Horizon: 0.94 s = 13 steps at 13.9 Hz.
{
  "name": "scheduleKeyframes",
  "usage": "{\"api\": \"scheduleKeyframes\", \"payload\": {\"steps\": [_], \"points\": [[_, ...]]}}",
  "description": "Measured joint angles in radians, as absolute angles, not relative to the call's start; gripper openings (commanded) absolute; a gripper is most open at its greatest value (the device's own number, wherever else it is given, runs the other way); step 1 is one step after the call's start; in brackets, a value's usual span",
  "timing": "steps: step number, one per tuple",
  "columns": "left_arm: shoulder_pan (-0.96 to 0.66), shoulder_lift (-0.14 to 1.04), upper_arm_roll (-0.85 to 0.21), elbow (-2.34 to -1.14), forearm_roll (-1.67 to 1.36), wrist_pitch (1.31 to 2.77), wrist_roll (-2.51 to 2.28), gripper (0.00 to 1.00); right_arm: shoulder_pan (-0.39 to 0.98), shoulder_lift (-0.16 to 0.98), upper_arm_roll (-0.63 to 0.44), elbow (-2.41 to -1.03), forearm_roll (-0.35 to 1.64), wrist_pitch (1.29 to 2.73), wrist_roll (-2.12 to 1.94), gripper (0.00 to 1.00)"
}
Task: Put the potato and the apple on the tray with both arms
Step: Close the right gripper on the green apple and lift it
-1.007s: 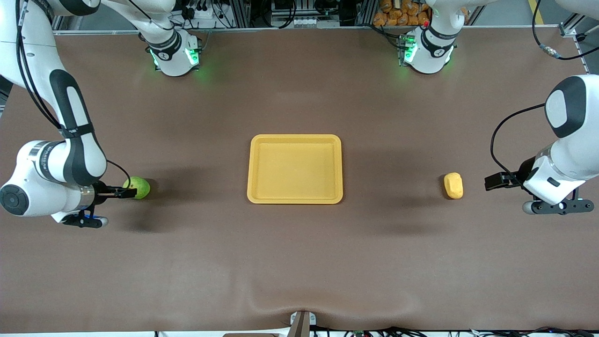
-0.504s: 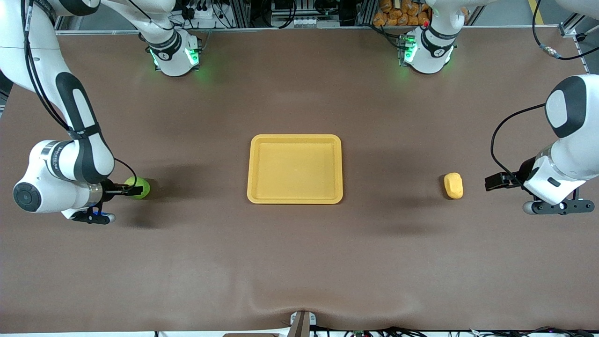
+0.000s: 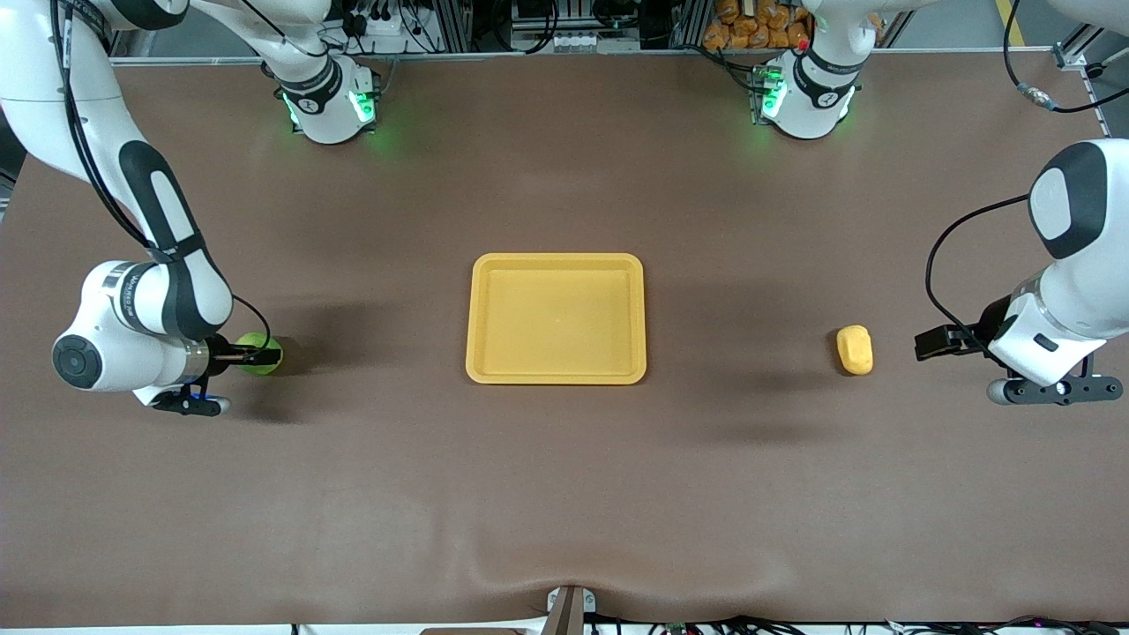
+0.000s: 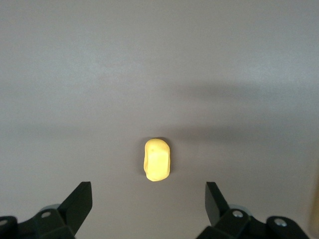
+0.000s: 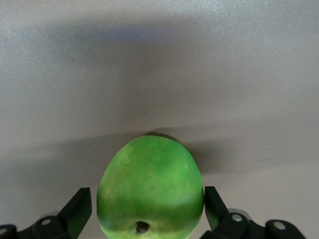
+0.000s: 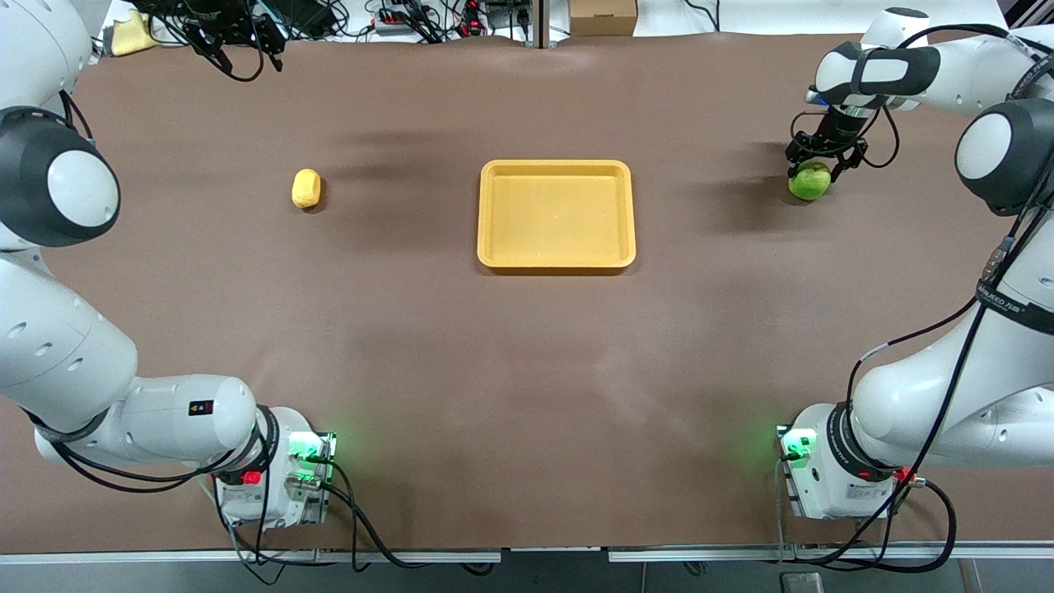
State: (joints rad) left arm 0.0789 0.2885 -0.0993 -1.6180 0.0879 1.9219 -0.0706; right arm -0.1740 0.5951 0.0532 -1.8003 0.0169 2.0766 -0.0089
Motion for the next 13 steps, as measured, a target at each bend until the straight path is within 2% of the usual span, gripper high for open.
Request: {"api": "scheduleKeyframes", "payload": {"steps": [2,3,5,9,13], "points": [[0.079,0.291,-0.099,-1.618,0.088,1.924,-0.071,1.0,-0.174,0.592,0.053,-1.801,0.018,2.079,-0.009,0.1],[0.079,0.292,-0.099,-1.619,0.088,1.929,-0.071,1.0,-0.174,0.592,0.054,-1.801,0.019,2.079,-0.01,0.0],[0.079,0.297,-0.099,-1.621,0.088,1.935,-0.071,1.0,-0.174,0.59,0.057,-1.796,0.019,2.062,-0.019,0.0],[0.079,0.303,-0.099,-1.621,0.088,1.948,-0.071,1.0,-0.174,0.578,0.068,-1.702,0.019,1.908,-0.026,0.0],[0.079,0.303,-0.099,-1.608,0.088,1.954,-0.071,1.0,-0.16,0.565,0.077,-1.633,0.02,1.82,-0.027,0.0]]}}
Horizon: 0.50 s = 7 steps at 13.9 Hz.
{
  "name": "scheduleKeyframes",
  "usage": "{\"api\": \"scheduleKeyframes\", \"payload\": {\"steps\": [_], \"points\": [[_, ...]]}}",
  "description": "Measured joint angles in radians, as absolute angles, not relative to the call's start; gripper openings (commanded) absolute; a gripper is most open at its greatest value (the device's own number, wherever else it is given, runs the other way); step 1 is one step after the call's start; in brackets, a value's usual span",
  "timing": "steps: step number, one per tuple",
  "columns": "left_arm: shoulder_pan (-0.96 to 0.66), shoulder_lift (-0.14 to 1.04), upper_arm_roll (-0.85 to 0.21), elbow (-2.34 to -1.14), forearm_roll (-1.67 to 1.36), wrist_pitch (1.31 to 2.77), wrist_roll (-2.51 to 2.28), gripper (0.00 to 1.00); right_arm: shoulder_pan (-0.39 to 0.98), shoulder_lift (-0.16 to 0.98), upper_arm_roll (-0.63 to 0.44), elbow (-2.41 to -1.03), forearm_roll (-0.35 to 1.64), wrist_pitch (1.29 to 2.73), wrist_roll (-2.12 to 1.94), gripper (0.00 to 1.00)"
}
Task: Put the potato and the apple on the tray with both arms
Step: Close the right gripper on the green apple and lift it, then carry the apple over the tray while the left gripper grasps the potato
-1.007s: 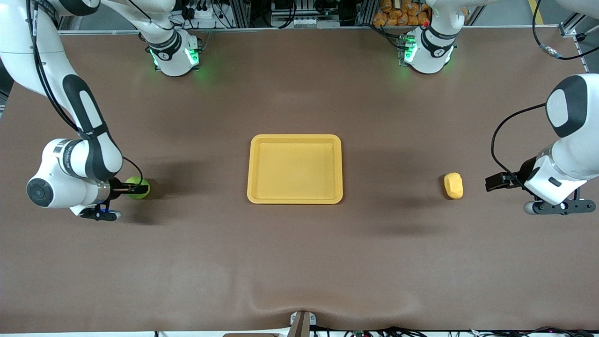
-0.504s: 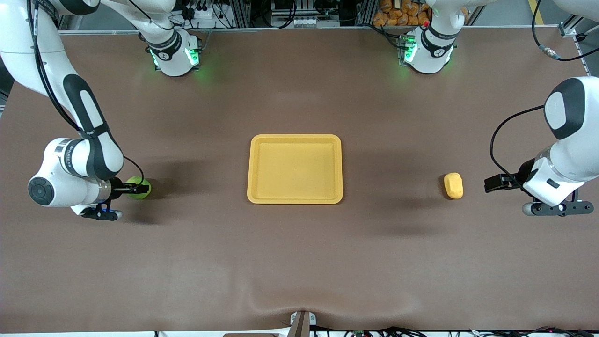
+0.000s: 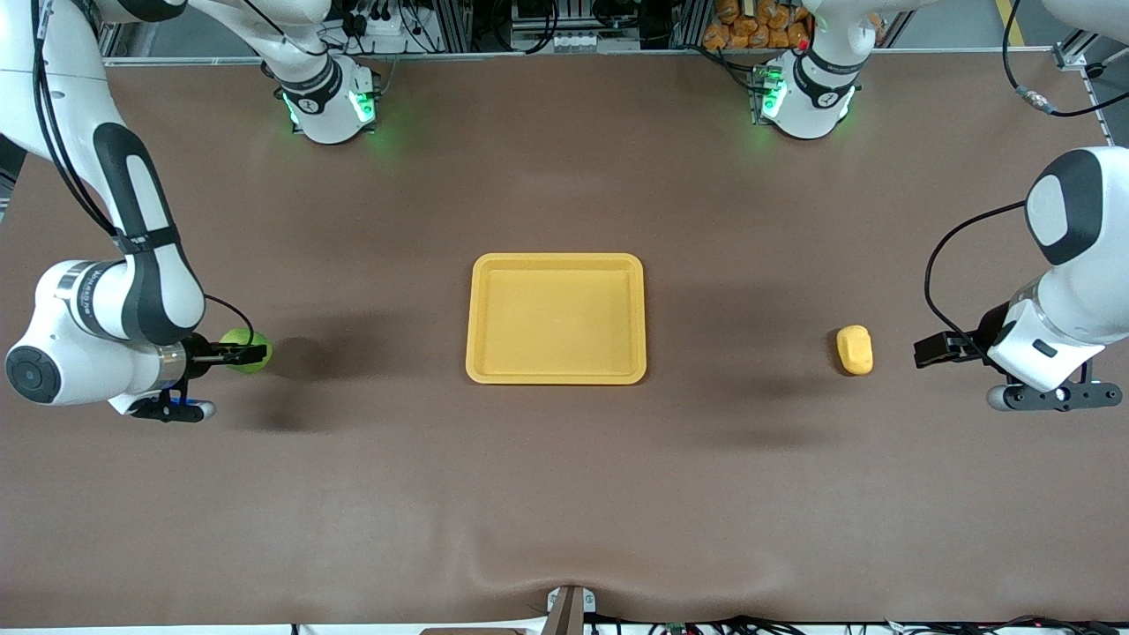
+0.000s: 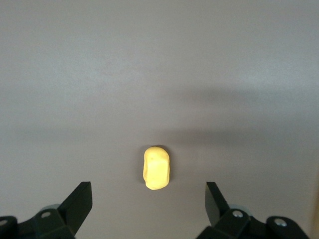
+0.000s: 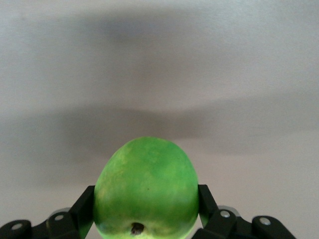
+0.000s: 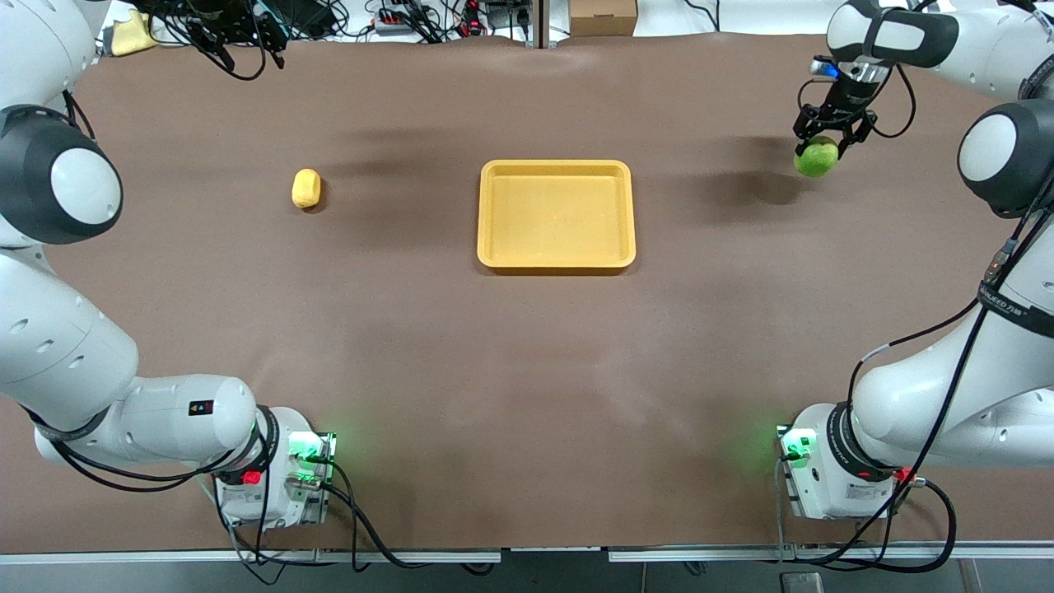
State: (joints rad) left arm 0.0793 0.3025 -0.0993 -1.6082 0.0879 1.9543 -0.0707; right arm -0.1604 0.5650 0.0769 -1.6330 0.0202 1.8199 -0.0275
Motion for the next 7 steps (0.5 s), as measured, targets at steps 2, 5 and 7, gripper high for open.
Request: {"api": "scheduleKeyframes", "payload": {"steps": [2,5,7], "points": [[0.079,0.303,-0.099,-1.608,0.088,1.955,-0.071,1.0,-0.136,0.551,0.081,-1.629,0.022,1.811,-0.027,0.0],[0.079,0.307,-0.099,-1.608,0.088,1.965,-0.071,1.0,-0.092,0.531,0.082,-1.628,0.03,1.805,-0.012,0.0],[0.08,0.317,-0.099,-1.608,0.088,1.979,-0.071,1.0,-0.062,0.517,0.083,-1.627,0.041,1.798,0.032,0.0]]}}
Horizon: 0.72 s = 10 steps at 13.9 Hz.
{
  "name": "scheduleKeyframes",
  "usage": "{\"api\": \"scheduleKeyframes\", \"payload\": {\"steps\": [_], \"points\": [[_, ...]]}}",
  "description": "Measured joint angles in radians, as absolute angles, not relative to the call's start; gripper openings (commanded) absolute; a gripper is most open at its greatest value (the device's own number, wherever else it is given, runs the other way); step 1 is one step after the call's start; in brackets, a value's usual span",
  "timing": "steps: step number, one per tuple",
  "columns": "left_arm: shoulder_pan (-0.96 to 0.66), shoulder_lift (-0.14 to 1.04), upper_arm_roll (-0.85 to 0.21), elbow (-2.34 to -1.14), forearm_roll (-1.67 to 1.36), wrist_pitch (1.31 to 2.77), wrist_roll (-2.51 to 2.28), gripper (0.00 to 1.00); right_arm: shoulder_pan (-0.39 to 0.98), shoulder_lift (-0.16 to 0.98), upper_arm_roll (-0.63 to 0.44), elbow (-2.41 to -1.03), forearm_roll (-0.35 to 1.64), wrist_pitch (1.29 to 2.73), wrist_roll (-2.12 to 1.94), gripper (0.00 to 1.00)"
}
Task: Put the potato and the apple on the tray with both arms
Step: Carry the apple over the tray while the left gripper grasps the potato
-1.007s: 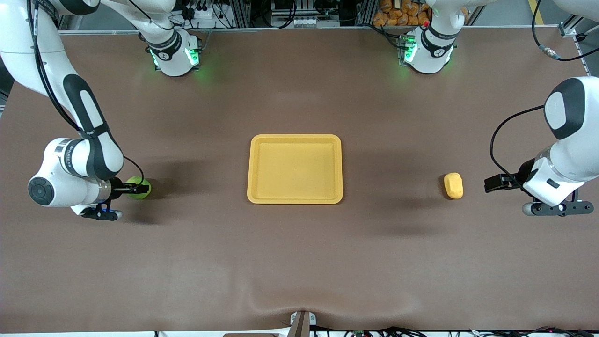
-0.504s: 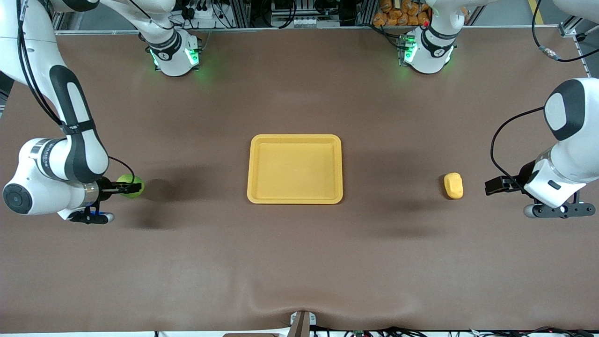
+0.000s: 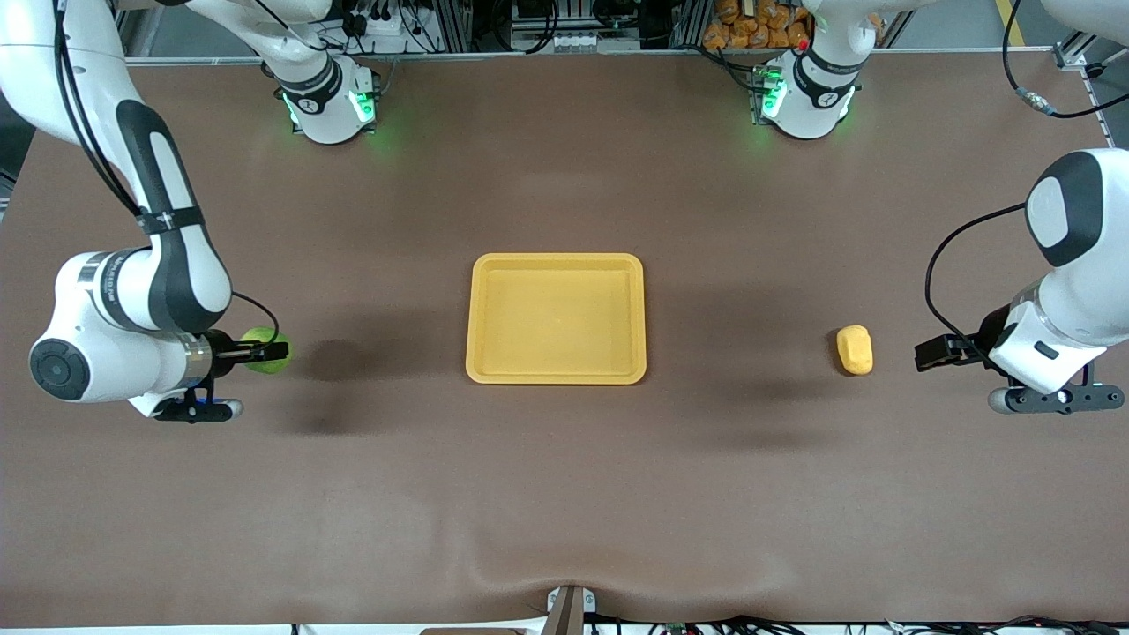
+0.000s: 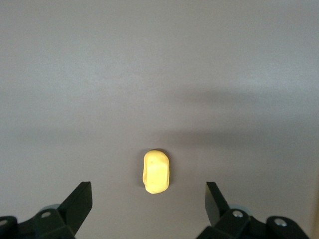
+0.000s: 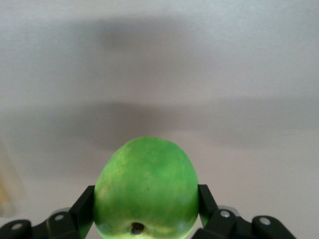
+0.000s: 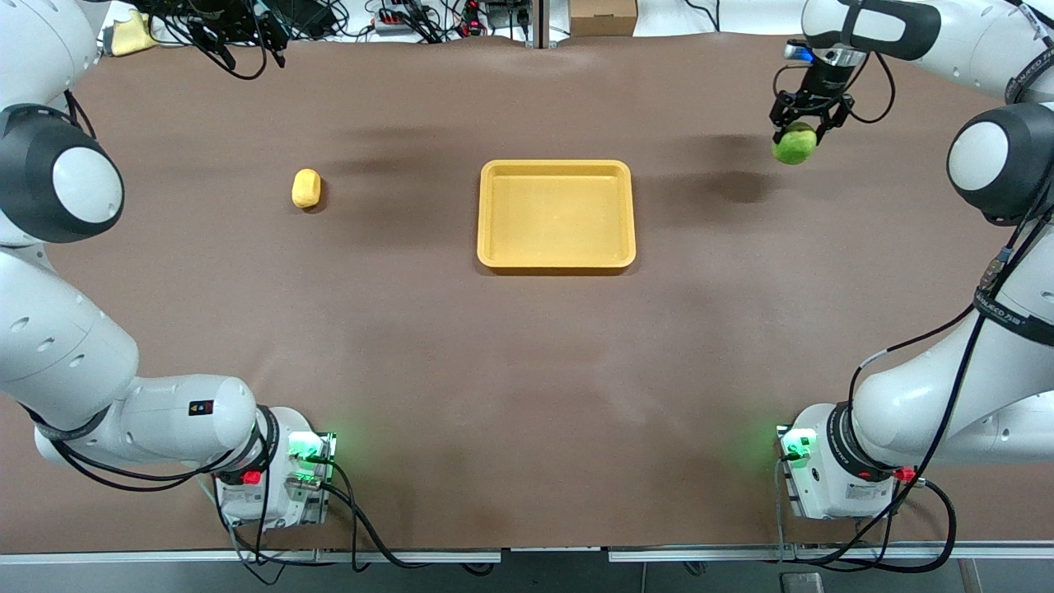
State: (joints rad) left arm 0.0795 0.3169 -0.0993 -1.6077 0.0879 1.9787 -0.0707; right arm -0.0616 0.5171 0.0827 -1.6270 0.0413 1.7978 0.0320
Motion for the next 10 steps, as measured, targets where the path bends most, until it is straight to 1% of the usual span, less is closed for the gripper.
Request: {"api": "scheduleKeyframes", "payload": {"steps": [5,10], "points": [[0.079,0.359,-0.099,-1.609,0.088,2.02,-0.071,1.0,0.043,0.495,0.085,-1.617,0.087,1.794,0.21,0.0],[0.079,0.448,-0.099,-1.612,0.088,2.083,-0.071,1.0,0.155,0.495,0.086,-1.59,0.12,1.797,0.412,0.0]]}}
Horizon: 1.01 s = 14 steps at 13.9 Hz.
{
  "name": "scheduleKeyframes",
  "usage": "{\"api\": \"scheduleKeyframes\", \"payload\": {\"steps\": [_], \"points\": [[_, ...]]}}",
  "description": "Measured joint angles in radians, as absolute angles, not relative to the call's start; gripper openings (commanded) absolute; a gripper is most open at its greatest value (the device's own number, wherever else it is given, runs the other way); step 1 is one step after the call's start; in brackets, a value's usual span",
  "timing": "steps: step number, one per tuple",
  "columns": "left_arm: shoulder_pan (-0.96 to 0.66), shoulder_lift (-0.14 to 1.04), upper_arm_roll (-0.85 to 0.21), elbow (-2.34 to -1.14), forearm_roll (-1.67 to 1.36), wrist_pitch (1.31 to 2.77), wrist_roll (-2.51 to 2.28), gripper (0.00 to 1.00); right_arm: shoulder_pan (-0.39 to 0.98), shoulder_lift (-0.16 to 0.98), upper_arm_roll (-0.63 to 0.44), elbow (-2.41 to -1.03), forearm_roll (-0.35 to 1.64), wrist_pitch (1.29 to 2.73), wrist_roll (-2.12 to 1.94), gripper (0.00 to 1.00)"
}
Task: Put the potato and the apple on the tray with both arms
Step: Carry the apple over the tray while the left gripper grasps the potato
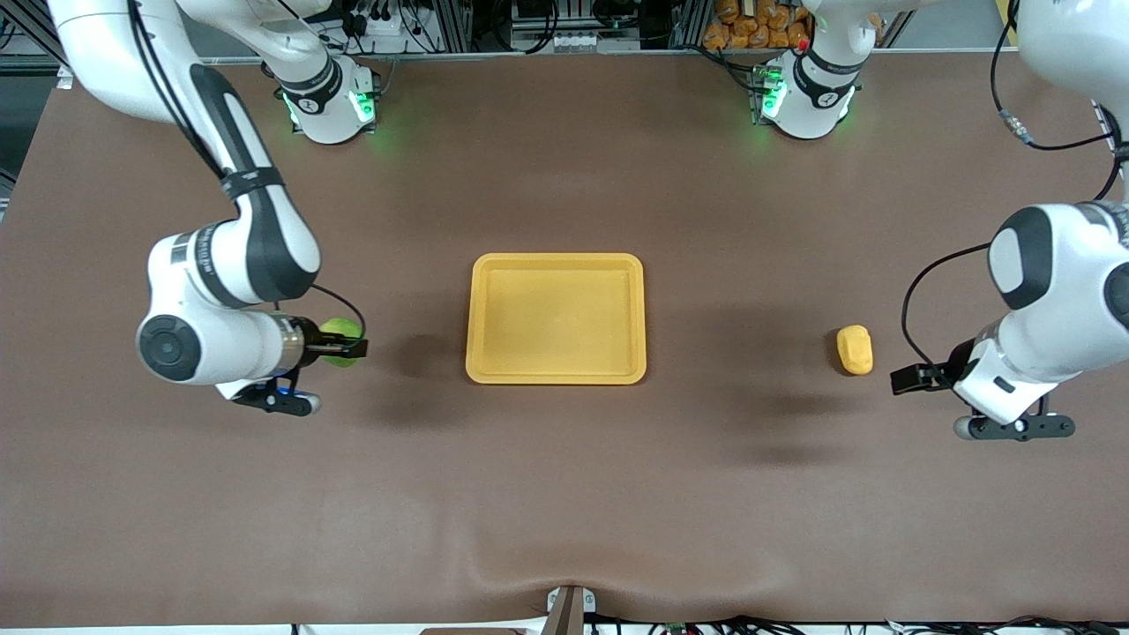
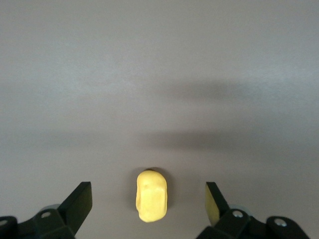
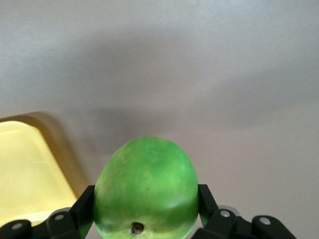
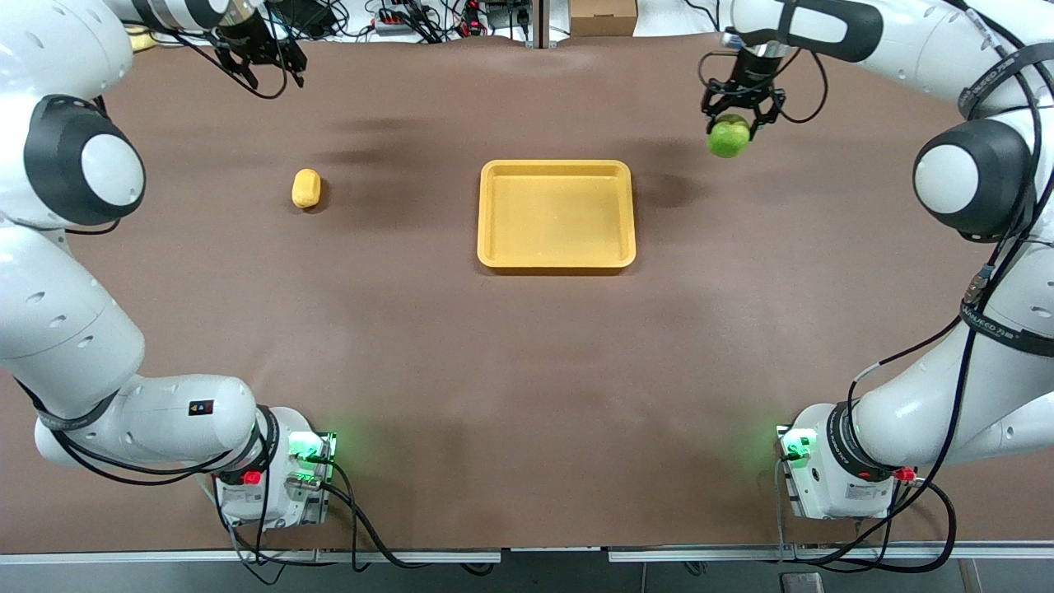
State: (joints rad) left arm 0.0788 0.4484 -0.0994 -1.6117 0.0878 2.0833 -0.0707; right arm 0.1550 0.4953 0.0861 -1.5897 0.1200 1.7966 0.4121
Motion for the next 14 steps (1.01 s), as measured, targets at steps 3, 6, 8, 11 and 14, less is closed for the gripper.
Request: {"api": "scheduleKeyframes", "payload": {"steps": [3,6,8,11,14], "points": [[0.078,0.5,-0.1,-1.617,0.088,2.087,-0.074,1.0,0.226,0.496,0.087,-1.58,0.133,1.799,0.525,0.0],[0.078,0.514,-0.1,-1.654,0.088,2.087,-0.099,1.0,0.289,0.509,0.086,-1.58,0.149,1.846,0.623,0.0],[0.078,0.514,-0.1,-1.684,0.088,2.087,-0.102,1.0,0.338,0.53,0.087,-1.581,0.154,1.884,0.701,0.0],[0.079,0.514,-0.099,-1.729,0.088,2.087,-0.102,1.0,0.421,0.581,0.087,-1.582,0.154,1.973,0.829,0.0],[0.081,0.514,-0.098,-1.768,0.088,2.101,-0.102,1.0,0.478,0.63,0.087,-1.582,0.156,2.041,0.916,0.0]]}}
